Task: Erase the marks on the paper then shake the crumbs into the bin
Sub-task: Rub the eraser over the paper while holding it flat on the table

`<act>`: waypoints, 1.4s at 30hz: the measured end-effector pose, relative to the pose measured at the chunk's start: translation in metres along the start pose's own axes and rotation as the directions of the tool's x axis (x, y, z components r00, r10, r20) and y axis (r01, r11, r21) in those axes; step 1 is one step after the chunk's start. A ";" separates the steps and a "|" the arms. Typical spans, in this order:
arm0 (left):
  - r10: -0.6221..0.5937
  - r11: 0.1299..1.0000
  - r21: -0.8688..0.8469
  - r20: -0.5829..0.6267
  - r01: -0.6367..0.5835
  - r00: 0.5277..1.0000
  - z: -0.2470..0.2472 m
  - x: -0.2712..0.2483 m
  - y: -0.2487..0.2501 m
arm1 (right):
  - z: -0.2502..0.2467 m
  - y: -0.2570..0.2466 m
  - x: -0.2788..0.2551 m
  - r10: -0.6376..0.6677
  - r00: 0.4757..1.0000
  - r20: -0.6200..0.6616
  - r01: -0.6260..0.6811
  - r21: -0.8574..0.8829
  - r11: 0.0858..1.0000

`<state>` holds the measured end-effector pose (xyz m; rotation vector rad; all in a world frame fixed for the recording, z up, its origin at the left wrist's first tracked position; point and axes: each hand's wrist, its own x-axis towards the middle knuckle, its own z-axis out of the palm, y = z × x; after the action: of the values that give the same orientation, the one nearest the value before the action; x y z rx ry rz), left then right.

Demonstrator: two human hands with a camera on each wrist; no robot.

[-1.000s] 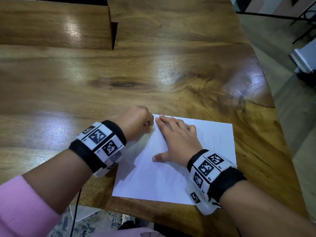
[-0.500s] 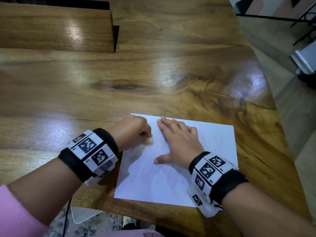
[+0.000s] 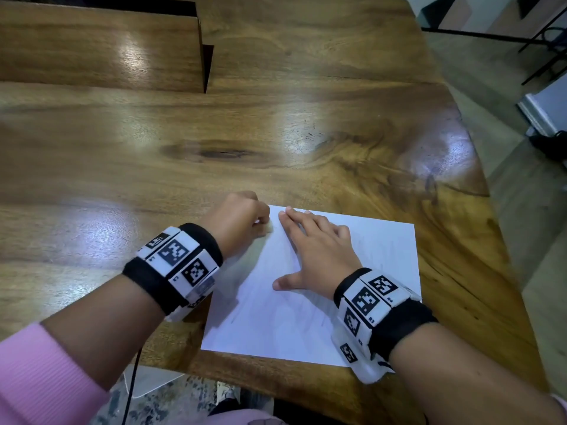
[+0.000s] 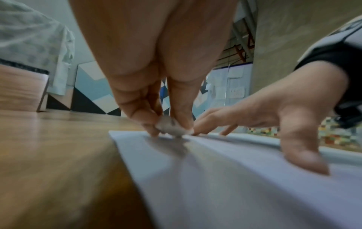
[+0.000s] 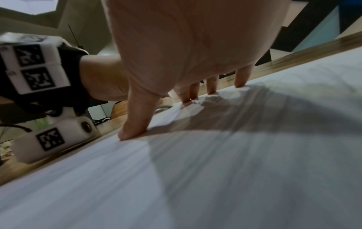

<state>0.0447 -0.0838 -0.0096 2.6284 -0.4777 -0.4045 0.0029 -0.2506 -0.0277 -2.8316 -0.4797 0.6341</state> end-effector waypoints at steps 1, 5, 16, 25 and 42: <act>0.014 1.000 0.012 0.069 -0.015 0.998 0.000 -0.003 0.000 | 0.000 0.000 0.000 -0.001 1.000 0.003 0.001 -0.001 1.000; 0.019 1.000 -0.013 0.204 -0.017 0.979 -0.004 -0.006 -0.001 | 0.000 0.001 0.000 0.003 1.000 0.000 -0.003 0.001 1.000; 0.026 1.000 0.009 0.174 -0.028 0.984 -0.006 -0.004 -0.003 | 0.001 0.000 0.000 0.003 1.000 -0.003 -0.003 0.003 1.000; 0.046 0.996 0.056 0.279 -0.064 0.959 -0.006 -0.024 0.002 | 0.000 0.000 -0.001 0.005 1.000 -0.003 -0.005 0.006 1.000; 0.057 0.998 0.005 0.320 -0.062 0.946 -0.002 -0.037 -0.006 | 0.001 -0.002 -0.004 0.016 0.999 0.029 -0.016 0.022 1.000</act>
<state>0.0143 -0.0631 -0.0032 2.5624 -0.6629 -0.8178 -0.0012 -0.2499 -0.0264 -2.8116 -0.4526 0.6797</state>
